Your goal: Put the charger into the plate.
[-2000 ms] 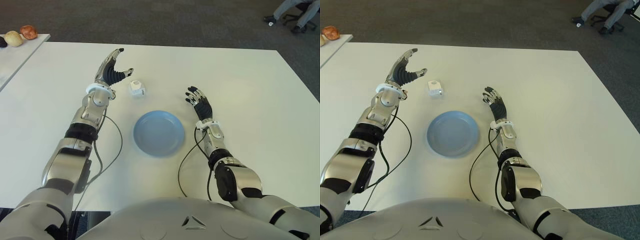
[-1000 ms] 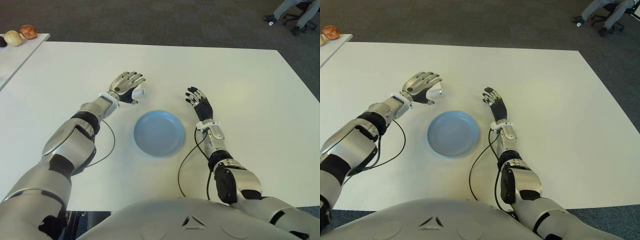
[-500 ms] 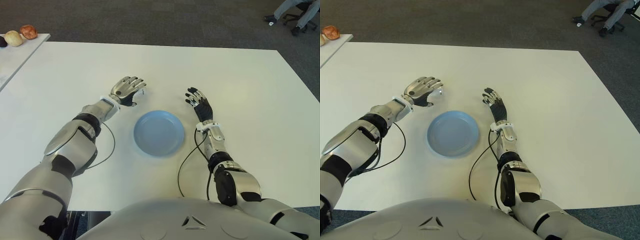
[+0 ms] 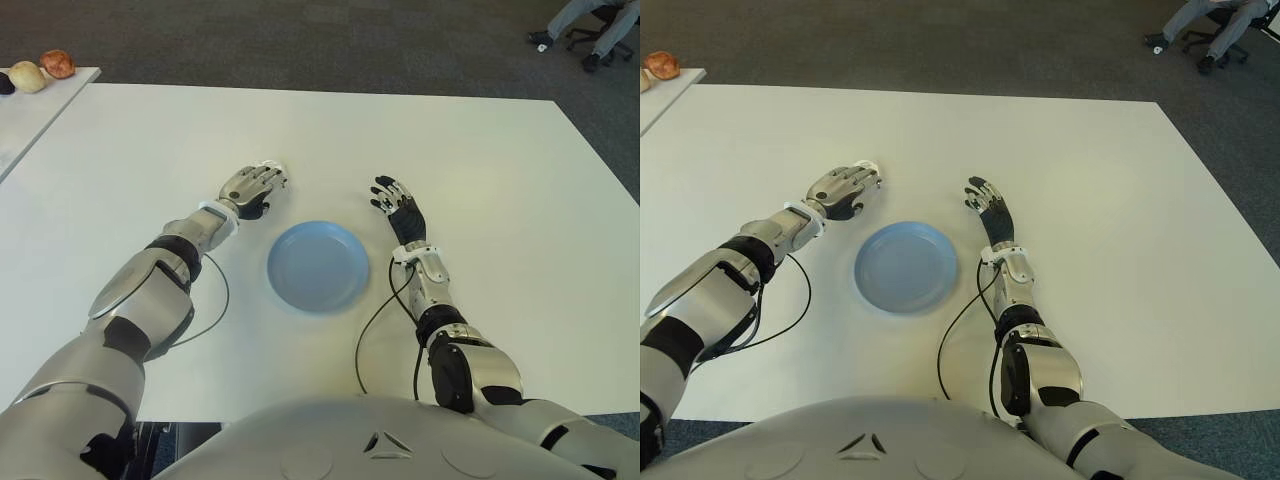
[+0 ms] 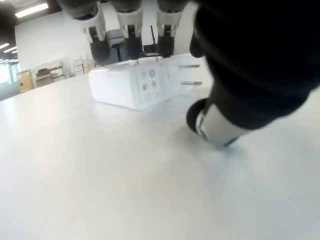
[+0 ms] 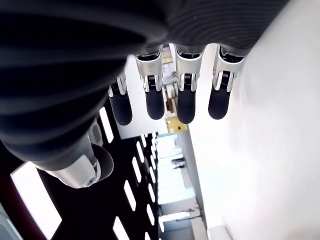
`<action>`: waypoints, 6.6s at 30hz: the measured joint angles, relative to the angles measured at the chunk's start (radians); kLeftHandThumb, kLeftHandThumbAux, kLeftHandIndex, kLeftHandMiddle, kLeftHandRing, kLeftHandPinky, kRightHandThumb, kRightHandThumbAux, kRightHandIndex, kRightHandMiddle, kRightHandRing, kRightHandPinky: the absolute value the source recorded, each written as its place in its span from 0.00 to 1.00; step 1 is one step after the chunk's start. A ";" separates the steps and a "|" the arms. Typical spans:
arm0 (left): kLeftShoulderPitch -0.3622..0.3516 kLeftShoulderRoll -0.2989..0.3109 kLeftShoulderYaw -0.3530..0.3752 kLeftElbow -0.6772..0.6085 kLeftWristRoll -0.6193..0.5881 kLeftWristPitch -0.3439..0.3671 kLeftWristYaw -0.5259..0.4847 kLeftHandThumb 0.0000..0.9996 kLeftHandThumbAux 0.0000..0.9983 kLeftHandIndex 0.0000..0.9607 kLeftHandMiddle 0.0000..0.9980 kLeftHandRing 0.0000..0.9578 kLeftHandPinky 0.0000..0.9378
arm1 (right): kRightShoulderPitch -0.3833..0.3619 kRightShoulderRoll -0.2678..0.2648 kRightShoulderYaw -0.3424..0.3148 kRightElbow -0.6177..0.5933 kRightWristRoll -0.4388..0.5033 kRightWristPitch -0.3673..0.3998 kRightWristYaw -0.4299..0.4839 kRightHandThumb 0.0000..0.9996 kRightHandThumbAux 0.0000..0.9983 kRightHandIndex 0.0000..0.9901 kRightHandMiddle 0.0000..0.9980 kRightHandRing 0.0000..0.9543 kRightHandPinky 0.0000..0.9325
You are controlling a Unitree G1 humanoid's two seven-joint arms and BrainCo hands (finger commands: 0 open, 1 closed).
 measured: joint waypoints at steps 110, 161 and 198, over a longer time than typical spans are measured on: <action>0.482 0.436 0.381 -0.839 -0.258 -0.202 -0.630 0.00 0.61 0.00 0.00 0.00 0.11 | -0.007 -0.036 -0.018 -0.008 0.033 0.074 0.050 0.24 0.62 0.18 0.18 0.18 0.22; 0.101 0.293 0.219 -0.263 -0.023 -0.321 -0.135 0.30 0.24 0.00 0.00 0.00 0.04 | 0.000 -0.039 0.013 -0.001 -0.004 0.021 -0.001 0.25 0.63 0.14 0.17 0.18 0.23; 0.020 0.252 0.087 -0.095 -0.007 -0.310 -0.212 0.37 0.18 0.00 0.00 0.00 0.00 | 0.016 -0.039 0.011 -0.019 -0.005 0.011 0.008 0.25 0.62 0.12 0.15 0.16 0.22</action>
